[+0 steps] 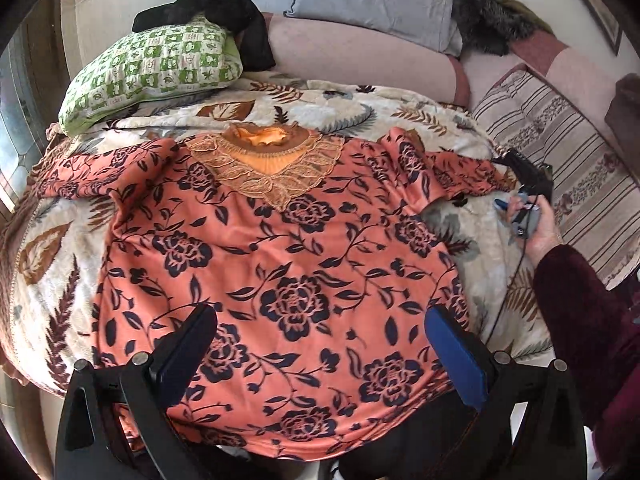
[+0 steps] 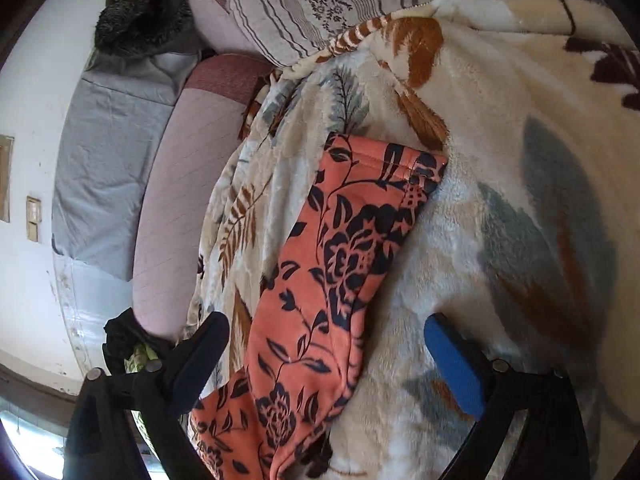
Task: Fold small clothes
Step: 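Grasp the orange shirt's sleeve with the right tool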
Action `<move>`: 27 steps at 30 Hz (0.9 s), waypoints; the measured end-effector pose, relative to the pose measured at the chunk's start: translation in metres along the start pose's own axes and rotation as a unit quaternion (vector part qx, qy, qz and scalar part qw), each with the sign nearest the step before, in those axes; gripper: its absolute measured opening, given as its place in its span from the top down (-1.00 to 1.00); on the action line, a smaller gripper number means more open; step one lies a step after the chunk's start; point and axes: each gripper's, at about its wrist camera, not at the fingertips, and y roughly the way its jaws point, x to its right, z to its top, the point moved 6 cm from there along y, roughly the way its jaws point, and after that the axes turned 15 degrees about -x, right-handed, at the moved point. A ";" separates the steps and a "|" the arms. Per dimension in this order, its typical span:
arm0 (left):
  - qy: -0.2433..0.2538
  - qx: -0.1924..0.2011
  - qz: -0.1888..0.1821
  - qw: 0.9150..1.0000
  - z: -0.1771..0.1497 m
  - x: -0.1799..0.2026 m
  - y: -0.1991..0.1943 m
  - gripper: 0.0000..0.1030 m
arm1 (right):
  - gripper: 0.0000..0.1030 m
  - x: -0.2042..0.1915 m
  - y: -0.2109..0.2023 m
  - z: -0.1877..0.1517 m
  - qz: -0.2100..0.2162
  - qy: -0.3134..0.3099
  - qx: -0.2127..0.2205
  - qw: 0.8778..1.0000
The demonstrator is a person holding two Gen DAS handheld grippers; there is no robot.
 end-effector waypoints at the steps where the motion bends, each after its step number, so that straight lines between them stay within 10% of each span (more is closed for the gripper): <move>1: 0.002 0.002 -0.015 1.000 -0.002 0.007 0.002 -1.00 | -0.89 -0.001 0.001 0.010 -0.002 -0.005 0.012 1.000; 4: 0.023 0.000 -0.053 0.998 -0.012 0.028 0.008 -1.00 | -0.37 -0.017 0.009 0.029 -0.004 -0.022 0.033 0.999; 6: 0.040 -0.002 -0.058 0.998 -0.017 0.037 0.010 -1.00 | 0.48 -0.010 0.022 0.039 -0.028 -0.009 0.019 0.999; 9: 0.058 0.001 -0.080 0.995 -0.022 0.045 0.007 -1.00 | 0.75 -0.009 0.018 0.045 -0.003 0.007 0.029 1.000; 21: 0.002 0.010 -0.164 0.986 -0.035 0.011 -0.005 -1.00 | 0.81 -0.146 -0.092 -0.003 0.121 -0.134 0.100 0.978; 25: 0.002 0.018 -0.068 0.997 -0.033 -0.014 -0.008 -1.00 | 0.75 -0.161 -0.099 -0.025 0.079 -0.137 0.075 0.985; 27: 0.014 0.032 0.008 0.999 -0.028 -0.025 -0.009 -1.00 | -0.01 -0.143 -0.096 -0.025 0.022 -0.124 0.067 0.990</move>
